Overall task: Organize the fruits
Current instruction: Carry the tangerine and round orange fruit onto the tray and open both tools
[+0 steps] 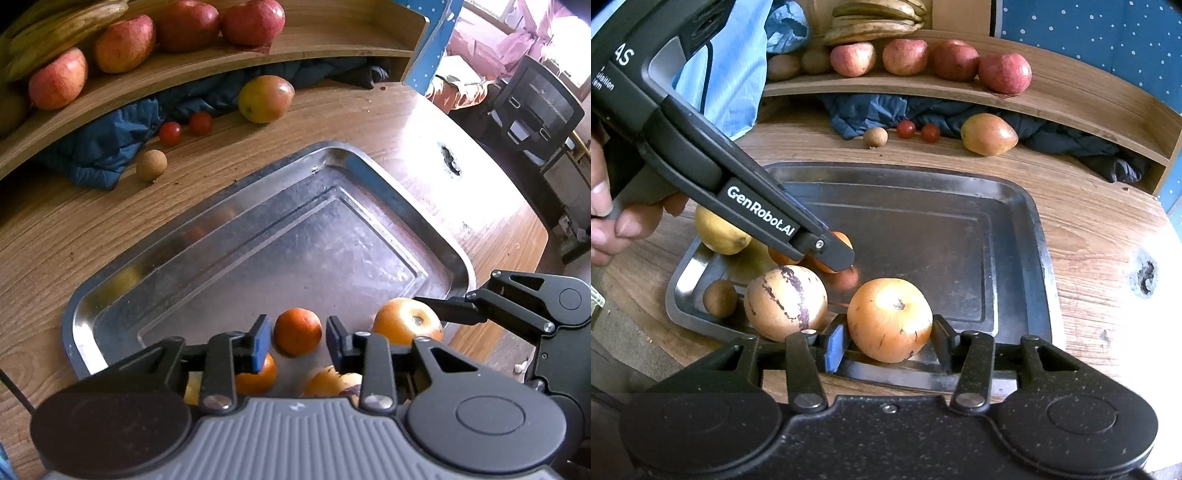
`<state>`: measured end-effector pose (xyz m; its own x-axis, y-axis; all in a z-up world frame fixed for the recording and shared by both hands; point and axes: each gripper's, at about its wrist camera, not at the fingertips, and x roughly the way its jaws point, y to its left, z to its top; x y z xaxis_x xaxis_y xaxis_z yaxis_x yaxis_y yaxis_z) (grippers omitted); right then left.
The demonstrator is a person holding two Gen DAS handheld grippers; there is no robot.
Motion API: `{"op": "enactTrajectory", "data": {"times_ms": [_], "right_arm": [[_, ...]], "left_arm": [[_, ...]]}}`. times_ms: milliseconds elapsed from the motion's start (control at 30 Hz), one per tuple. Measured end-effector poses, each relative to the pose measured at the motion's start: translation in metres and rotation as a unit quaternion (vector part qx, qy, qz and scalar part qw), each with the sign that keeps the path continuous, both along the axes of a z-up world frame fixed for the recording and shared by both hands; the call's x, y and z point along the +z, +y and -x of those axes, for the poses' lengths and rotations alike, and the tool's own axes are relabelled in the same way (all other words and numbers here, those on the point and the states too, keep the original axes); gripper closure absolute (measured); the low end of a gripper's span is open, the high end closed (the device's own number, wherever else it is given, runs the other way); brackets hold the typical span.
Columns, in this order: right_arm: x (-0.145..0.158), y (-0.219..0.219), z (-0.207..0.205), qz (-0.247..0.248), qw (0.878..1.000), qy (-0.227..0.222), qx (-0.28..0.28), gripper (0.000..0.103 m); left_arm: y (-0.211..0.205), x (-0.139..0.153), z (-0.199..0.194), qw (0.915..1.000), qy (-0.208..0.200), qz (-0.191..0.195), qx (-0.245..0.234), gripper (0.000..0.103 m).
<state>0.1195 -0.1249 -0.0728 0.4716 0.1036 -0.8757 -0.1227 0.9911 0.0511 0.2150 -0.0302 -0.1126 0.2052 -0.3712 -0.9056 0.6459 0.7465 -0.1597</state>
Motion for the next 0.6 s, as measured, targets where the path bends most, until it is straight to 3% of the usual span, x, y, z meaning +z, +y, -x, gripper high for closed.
{"op": "enactTrajectory", "data": {"times_ms": [200, 433, 600], "right_arm": [[0.006, 0.000, -0.001, 0.001, 1.000, 0.002, 0.003, 0.041], [0.018, -0.002, 0.001, 0.002, 1.000, 0.003, 0.003, 0.020], [0.029, -0.003, 0.007, -0.003, 1.000, 0.004, 0.001, 0.011]], "left_arm": [[0.009, 0.007, 0.000, 0.9998, 0.001, 0.020, 0.009, 0.046], [0.023, 0.021, 0.003, 0.9988, -0.010, 0.045, 0.020, 0.023], [0.039, 0.034, 0.012, 0.9978, -0.023, 0.060, 0.014, 0.012]]}}
